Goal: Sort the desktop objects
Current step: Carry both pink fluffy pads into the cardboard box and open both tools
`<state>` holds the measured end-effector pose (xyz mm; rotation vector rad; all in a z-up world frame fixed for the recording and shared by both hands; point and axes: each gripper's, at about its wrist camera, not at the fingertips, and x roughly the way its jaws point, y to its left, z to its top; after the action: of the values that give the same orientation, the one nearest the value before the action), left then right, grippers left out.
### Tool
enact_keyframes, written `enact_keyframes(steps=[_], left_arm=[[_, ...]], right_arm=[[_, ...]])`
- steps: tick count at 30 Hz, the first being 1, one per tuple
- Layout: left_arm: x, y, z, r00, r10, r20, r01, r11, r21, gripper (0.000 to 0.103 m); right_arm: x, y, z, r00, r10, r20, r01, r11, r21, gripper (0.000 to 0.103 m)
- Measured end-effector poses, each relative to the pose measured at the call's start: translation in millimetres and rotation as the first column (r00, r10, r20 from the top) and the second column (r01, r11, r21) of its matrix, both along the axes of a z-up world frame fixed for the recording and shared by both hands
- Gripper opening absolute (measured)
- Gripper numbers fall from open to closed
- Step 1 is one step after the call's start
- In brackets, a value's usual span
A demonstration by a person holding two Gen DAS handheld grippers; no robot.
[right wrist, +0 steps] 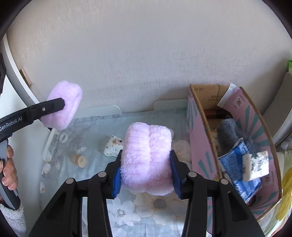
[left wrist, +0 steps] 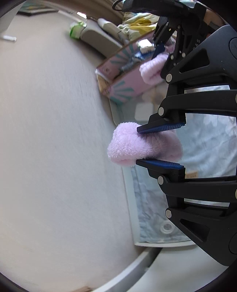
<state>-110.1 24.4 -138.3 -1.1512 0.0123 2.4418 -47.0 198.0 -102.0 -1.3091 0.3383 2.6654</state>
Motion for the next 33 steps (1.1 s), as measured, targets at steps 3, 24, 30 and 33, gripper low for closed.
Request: enact_keyframes(steps=[3,24,30,33], left_arm=[[5.9,20.3,14.6,0.999,-0.025,-0.022,0.025,1.000,0.009,0.025],[23.1,195.7,41.4,0.950,-0.309,-0.053,0.310,0.950,0.022,0.025],[9.5,237.0,24.2,0.943,-0.333,-0.021,0.333,0.943,-0.001,0.025],[-1.4,257.2,12.8,0.942,-0.337,0.001,0.337,0.942,-0.013,0.025]], right_arm=[[5.4,6.2,7.2,1.000,-0.004,-0.021,0.004,1.000,-0.011,0.042],[70.6,112.2,27.7,0.983,-0.178,-0.054,0.176,0.983,-0.050,0.042],[87.1,140.4,6.0,0.980,-0.200,-0.001,0.200,0.978,-0.064,0.042],[90.3,145.0,0.4,0.981,-0.192,0.015,0.192,0.979,-0.069,0.042]])
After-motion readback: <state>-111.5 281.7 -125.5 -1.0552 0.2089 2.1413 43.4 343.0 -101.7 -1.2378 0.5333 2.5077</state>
